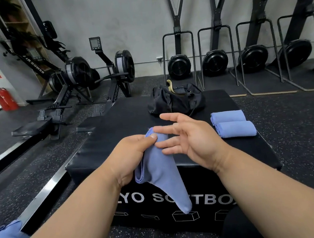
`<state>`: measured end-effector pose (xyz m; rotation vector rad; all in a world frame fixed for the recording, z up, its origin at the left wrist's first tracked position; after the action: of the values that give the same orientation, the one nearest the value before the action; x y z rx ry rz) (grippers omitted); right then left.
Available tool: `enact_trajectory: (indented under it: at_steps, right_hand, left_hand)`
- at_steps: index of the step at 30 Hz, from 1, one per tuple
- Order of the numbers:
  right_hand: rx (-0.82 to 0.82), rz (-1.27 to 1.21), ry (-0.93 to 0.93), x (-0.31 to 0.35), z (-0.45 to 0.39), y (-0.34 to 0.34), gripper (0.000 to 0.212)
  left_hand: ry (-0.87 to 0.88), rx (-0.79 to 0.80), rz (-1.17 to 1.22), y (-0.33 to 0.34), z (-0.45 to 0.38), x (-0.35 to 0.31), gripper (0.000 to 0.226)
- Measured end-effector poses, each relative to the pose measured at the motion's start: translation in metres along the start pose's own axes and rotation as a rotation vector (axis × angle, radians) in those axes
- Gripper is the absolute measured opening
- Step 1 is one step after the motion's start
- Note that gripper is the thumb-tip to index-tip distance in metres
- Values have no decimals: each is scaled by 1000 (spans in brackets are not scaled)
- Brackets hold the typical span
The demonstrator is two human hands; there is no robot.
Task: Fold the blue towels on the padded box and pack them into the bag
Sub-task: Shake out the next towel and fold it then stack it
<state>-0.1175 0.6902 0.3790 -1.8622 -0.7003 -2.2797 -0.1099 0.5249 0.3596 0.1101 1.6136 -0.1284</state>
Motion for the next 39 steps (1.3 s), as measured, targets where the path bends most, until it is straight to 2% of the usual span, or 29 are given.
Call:
enact_trajectory:
  at_steps: [2,4,5,9,13,19,23,25,27,29,35,39]
  right_hand:
    - [-90,51,-49,-6,2,-11,37]
    - [-213,286,-93,-14,1,-23,42]
    - [-222,384,-95,-19,1,-24,47]
    - [-13,469,-39,-40,-1,-7,68]
    - [69,433,-21,-50,-6,7,60]
    - [75,449,-34,-63,-15,11,45]
    - [69,476,-3,-78,-17,12,36]
    - [77,512,21,-87,-18,11,34]
    - [78,575,37,-94,-18,6,29]
    - [59,639,67,-99,-16,-3,25]
    - [-144,780,151,-102,-15,-51,10]
    - [-293,843,119,-89,-19,-81,10]
  left_hand:
    - [36,19,-56,-7,2,-13,28]
    - [65,63,-98,-14,3,-27,34]
    - [68,94,-123,-15,4,-34,34]
    - [84,229,-304,-21,4,-62,25]
    - [126,313,-600,-26,7,-82,47]
    - [173,360,-798,-30,18,-87,33]
    - [231,310,-862,-36,18,-85,26]
    - [260,282,-852,-39,18,-84,31]
    - [272,220,-853,-44,16,-84,43]
    - [292,122,-826,-55,13,-82,38]
    - [279,-132,-801,-91,3,-51,26]
    - [224,-188,-710,-96,-4,-11,21]
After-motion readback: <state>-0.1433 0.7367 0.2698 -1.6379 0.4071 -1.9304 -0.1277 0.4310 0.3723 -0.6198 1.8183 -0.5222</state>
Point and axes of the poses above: each hand's wrist, its own z-axis away from the middle knuckle, its own y-axis out of the palm, x = y × z, the point moved 7 cm from there along -z, towards the middle knuckle, and after that the axes turned 9 degrees about y, right-handed, at the moved point
